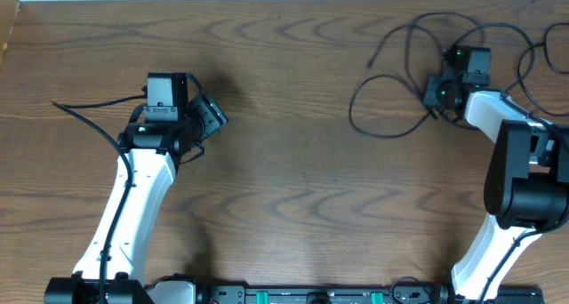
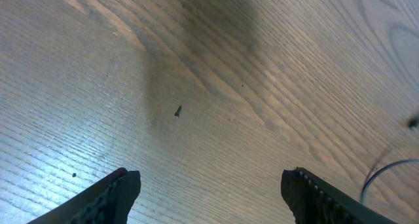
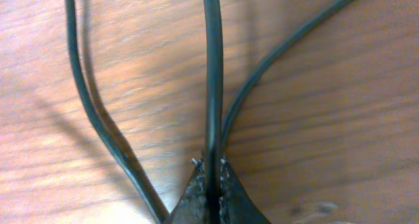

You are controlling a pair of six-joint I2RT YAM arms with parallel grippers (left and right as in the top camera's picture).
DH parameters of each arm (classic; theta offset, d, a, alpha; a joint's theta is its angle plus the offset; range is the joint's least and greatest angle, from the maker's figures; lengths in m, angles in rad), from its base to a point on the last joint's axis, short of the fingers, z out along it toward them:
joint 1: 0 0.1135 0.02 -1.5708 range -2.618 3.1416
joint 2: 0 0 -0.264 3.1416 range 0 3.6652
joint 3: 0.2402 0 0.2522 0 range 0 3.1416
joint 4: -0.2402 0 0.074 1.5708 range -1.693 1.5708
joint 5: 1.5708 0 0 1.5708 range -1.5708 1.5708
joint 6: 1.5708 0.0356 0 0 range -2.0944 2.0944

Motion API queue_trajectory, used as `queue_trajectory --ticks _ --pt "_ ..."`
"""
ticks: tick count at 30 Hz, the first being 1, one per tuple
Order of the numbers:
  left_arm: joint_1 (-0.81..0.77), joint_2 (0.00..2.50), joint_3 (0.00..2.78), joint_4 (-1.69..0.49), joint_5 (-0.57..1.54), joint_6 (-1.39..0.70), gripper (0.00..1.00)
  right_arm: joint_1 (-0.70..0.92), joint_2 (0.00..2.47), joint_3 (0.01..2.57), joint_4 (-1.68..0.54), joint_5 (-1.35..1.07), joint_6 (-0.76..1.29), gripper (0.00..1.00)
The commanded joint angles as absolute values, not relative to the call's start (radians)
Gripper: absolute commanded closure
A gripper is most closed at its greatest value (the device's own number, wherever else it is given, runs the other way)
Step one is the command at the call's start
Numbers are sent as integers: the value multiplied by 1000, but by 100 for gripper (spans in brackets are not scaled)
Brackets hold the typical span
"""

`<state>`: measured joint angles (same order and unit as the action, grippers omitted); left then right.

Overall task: Untangle cables
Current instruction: 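Lift right gripper up and far right, pulling the cable toward the edge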

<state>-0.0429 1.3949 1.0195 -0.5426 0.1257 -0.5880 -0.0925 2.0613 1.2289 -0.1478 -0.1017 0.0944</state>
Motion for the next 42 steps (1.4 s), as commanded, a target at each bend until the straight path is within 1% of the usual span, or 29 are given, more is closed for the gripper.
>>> queue_trajectory --ticks 1,6,7,9,10,11,13,14,15,16,17,21,26,27,28,33,35,39,42 --pt "-41 1384 1027 -546 123 -600 24 -87 2082 1215 -212 -168 -39 99" --pt "-41 1384 1027 -545 123 -599 24 -121 2082 1216 -236 -165 -87 99" --pt "-41 1384 1027 -545 123 -600 24 -130 2081 1218 -236 -164 -87 94" --pt "-41 1384 1027 -545 123 -600 24 -150 2072 1227 -236 -164 -86 64" --pt "-41 1384 1027 -545 123 -600 24 -159 2066 1234 -236 -163 -86 54" --pt "-41 1384 1027 -545 123 -599 24 -169 2057 1243 -238 -164 -83 50" --pt "-41 1384 1027 -545 123 -600 23 -184 2036 1259 -240 -163 -83 37" --pt "-41 1384 1027 -545 123 -600 24 -190 2021 1267 -239 -160 -84 23" --pt "-41 1384 1027 -545 123 -600 23 -193 2009 1273 -239 -155 -83 17" --pt "-41 1384 1027 -545 123 -600 23 -197 1988 1283 -240 -141 -83 5" --pt "-41 1384 1027 -545 123 -600 23 -199 1970 1291 -241 -129 -83 1" --pt "-41 1385 1027 -545 123 -600 23 -199 1871 1318 -234 -50 -84 1" --pt "-41 1385 1027 -545 123 -600 24 -199 1723 1322 -186 -46 -83 1" --pt "-41 1385 1027 -545 123 -599 17 -197 1696 1322 -182 -54 -83 1" --pt "-41 1385 1027 -546 123 -599 8 -196 1665 1322 -179 -66 -83 1" --pt "-41 1385 1027 -546 123 -599 6 -188 1560 1322 -172 -81 -84 1" --pt "-41 1385 1027 -546 123 -599 2 -188 1538 1322 -168 -81 -84 1" --pt "-41 1385 1027 -546 123 -599 2 -188 1507 1322 -161 -81 -84 1" --pt "-40 1385 1027 -545 123 -599 2 -188 1491 1322 -196 -81 -84 1"
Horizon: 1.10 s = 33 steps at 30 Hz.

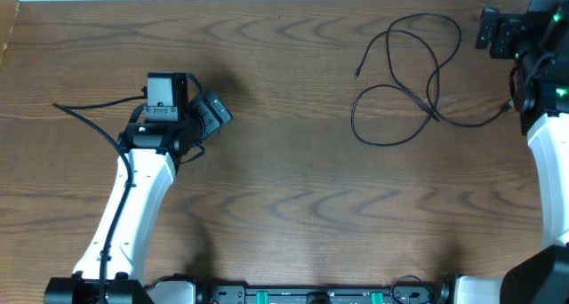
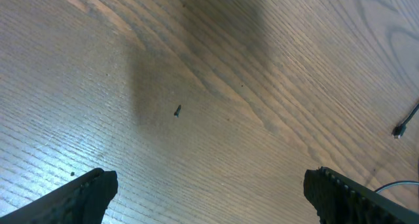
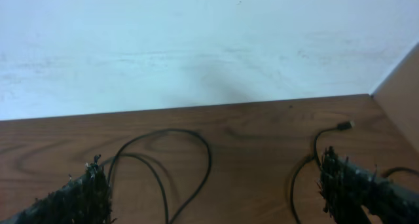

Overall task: Untangle cables
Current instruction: 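Lift right gripper up and far right, pulling the cable toward the edge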

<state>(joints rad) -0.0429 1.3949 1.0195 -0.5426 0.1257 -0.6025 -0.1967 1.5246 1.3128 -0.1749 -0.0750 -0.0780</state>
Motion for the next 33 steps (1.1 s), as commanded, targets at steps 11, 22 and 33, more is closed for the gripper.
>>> queue_trajectory --ticks 11,22,33 --pt "-40 1385 1027 -545 122 -599 2 -188 1369 1320 -333 -81 -84 1" --pt "-41 1385 1027 -545 123 -599 2 -188 1182 1158 -291 -108 -86 1" --pt "-41 1385 1027 -545 123 -599 2 -189 957 841 -25 -115 -170 1"
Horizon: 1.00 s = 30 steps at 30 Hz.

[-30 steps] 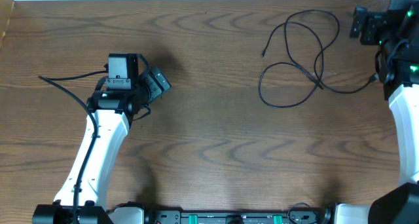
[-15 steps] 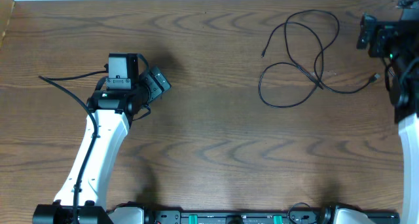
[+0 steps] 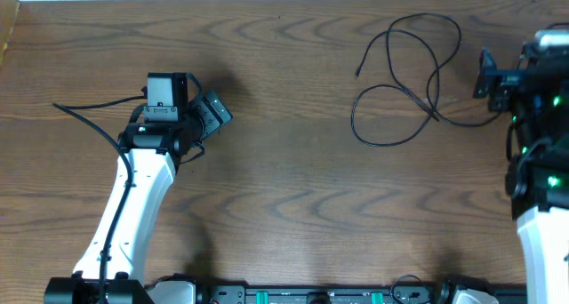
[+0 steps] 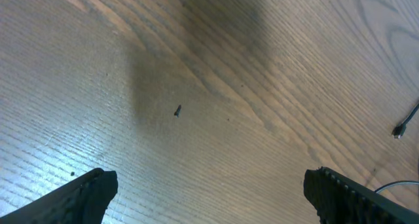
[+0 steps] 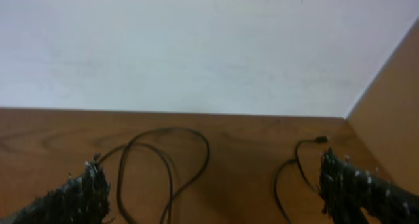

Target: Untangle cables

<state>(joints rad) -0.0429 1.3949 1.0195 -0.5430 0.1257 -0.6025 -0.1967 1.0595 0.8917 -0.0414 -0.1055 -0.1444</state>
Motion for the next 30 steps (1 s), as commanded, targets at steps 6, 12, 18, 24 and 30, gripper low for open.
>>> queue_trajectory --ticks 6,12,18,24,30 --pt "-40 1385 1027 -545 123 -599 2 -190 757 801 -39 -115 -170 1" --pt "-40 1385 1027 -545 123 -599 2 -189 557 801 -49 -115 -170 1" --pt "-40 1385 1027 -545 123 -599 2 -168 371 801 -88 -115 -170 1" --pt "-41 1385 1027 -545 123 -599 2 -109 210 810 -194 -115 -170 1" --pt "-41 1385 1027 -545 123 -599 2 -63 104 839 -284 -59 -174 1"
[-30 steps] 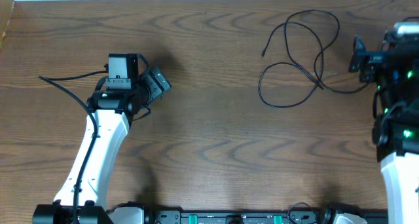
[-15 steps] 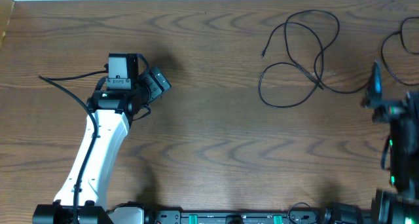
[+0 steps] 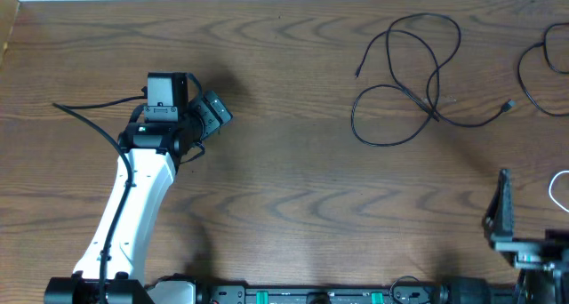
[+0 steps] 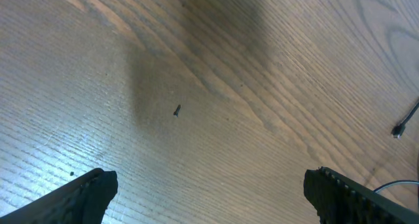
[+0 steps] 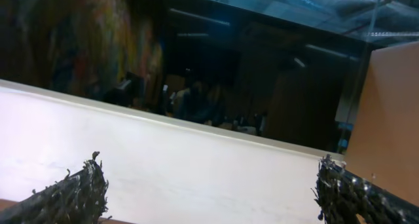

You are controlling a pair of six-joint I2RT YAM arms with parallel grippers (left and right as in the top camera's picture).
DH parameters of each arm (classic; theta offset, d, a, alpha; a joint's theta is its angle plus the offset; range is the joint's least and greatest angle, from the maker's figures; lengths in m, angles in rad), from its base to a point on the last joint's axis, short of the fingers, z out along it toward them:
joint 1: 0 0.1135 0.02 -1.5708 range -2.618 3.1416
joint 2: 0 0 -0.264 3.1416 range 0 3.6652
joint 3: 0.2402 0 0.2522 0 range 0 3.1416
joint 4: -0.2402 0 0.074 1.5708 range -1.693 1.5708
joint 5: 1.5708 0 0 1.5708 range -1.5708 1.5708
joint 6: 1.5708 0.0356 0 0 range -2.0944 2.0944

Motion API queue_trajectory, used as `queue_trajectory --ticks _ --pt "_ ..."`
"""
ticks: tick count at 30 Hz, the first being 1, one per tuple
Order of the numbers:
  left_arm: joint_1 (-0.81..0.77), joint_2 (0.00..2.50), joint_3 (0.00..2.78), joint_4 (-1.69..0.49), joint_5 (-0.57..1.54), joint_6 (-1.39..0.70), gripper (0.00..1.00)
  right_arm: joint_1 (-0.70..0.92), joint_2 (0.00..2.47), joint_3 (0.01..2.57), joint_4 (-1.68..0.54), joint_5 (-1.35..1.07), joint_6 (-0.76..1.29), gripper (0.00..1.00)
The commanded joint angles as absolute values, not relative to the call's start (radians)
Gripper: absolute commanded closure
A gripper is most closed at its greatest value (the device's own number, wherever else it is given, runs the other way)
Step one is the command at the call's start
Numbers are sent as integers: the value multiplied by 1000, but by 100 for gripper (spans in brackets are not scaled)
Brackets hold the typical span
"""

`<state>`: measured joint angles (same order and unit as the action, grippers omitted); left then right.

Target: Untangle cables

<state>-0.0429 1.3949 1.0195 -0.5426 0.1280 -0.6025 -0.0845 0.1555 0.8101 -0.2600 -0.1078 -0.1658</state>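
A black cable (image 3: 404, 73) lies in loose loops on the wooden table (image 3: 293, 180) at the back right. A second black cable (image 3: 532, 82) curves at the far right edge, apart from the first. My left gripper (image 3: 213, 116) hovers open over bare wood at the left, far from both cables. In the left wrist view the gripper (image 4: 209, 201) holds nothing, and a cable plug (image 4: 398, 130) shows at the right edge. My right gripper (image 3: 503, 206) is at the near right corner. In its wrist view the gripper (image 5: 213, 198) is open, empty and faces a white wall.
A white cable (image 3: 560, 190) peeks in at the right edge, near the right arm. The left arm's own black lead (image 3: 84, 117) trails over the table to the left. A white wall (image 5: 196, 158) with dark glass above it bounds the far side.
My right arm has drawn back from beside the cables at the right edge to the near right corner. Its camera now sees only wall and glass. The left arm and the cables have not moved.
First my right gripper was shut on a black cable in the bunched tangle at the back right. Then it was open at the far right corner, and the cable lay spread in loops; the left jaws stood wider. It then stood nearer, and now at the near corner.
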Motion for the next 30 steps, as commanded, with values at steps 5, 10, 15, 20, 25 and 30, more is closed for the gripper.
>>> queue_trajectory --ticks 5,10,15,20,25,30 --pt "-40 1385 1027 -545 122 -599 2 -44 27 863 -339 -25 -175 1" --pt "-40 1385 1027 -546 123 -599 2 -44 6 894 -375 -19 -185 1" --pt "-41 1385 1027 -545 122 -599 2 -45 6 899 -363 -14 -185 1" --pt "-40 1385 1027 -545 122 -599 2 -60 6 899 -376 -14 -223 1" --pt "-40 1385 1027 -545 123 -599 2 -86 6 900 -378 -14 -226 1" --pt "-40 1385 1027 -545 123 -599 2 -91 6 901 -434 -14 -226 1"
